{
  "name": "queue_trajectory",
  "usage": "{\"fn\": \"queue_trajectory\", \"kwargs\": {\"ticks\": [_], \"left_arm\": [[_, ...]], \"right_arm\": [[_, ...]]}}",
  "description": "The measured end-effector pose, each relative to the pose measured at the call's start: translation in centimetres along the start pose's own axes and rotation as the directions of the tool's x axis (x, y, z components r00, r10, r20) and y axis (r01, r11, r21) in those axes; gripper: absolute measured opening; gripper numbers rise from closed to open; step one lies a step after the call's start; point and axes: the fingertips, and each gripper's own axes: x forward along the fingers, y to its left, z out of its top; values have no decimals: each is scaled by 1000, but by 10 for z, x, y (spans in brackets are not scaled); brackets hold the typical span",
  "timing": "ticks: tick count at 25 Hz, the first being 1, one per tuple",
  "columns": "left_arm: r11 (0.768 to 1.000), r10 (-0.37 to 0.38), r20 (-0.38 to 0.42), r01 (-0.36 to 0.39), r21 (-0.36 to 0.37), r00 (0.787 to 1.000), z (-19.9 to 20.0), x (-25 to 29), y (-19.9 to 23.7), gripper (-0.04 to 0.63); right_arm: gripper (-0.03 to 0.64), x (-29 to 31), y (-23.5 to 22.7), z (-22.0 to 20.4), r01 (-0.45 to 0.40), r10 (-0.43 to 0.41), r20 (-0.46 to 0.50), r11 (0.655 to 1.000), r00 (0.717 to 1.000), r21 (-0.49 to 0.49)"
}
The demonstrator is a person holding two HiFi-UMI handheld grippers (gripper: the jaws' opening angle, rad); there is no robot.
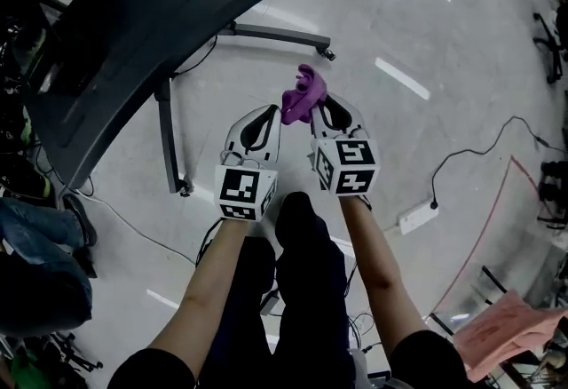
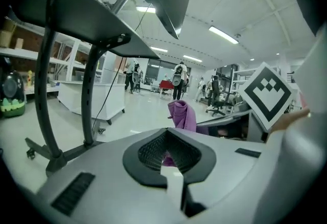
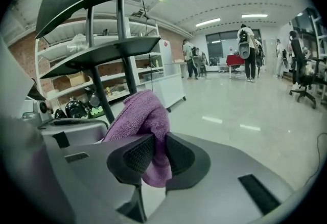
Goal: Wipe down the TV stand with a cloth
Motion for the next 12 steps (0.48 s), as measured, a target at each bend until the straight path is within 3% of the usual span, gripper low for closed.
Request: {"fn": "queue_trajectory", "kwargs": {"ticks": [6, 12], "left_arm": [[996, 53, -57, -57, -70, 997, 67, -39, 3, 8], [990, 102, -113, -111, -82, 988, 138, -90, -5, 8]], "right_arm": [[77, -54, 40, 65, -59, 59, -25, 998, 998, -1], [77, -107, 79, 133, -107, 109, -33, 993, 994, 58]]}}
